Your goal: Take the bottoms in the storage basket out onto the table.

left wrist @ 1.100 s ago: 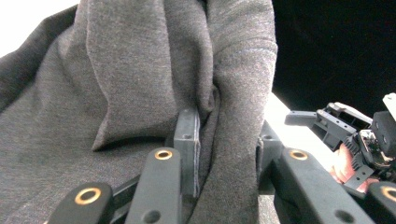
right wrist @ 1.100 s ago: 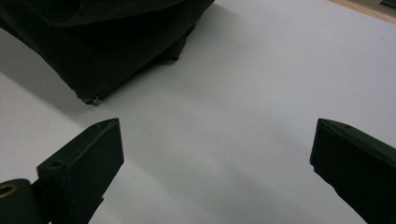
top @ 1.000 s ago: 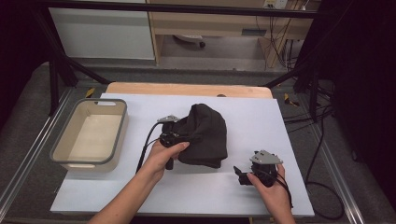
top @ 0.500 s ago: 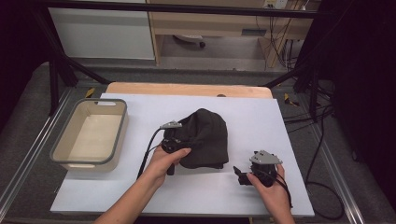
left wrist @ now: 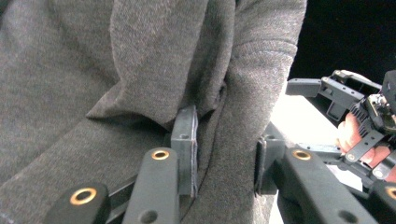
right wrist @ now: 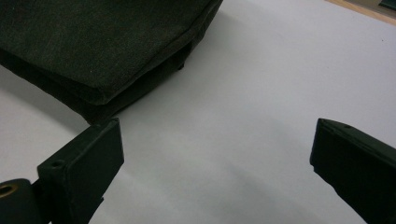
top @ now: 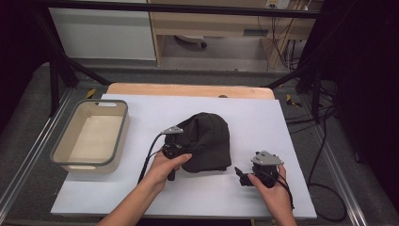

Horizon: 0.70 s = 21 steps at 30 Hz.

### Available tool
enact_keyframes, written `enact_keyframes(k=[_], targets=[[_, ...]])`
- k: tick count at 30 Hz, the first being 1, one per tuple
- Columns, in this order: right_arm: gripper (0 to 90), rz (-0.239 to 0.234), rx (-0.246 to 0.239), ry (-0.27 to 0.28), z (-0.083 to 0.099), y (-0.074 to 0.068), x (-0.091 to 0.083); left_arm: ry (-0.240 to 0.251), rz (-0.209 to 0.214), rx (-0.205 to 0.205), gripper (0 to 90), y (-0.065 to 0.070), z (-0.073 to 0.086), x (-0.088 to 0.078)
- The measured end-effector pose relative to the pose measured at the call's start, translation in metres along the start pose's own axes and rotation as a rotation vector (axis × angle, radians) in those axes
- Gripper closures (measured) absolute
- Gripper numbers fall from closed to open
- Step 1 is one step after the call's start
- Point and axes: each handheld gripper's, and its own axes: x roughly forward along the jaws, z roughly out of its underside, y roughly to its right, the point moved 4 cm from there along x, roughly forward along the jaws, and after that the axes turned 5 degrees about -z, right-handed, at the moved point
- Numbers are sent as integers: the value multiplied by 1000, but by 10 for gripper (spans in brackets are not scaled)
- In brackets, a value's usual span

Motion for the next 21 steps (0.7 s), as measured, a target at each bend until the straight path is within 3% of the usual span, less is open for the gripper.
enact_keyframes(k=[8,11,21], targets=[[36,3,-10,-4,0,-1,0,0,-12,5,689,-1,5,-4],[36,13,-8,-1,0,2,-2,10,-32,31,697,-1,8,-8],[37,41,14,7,2,8,-6,18,-16,82,700,-3,13,-14]])
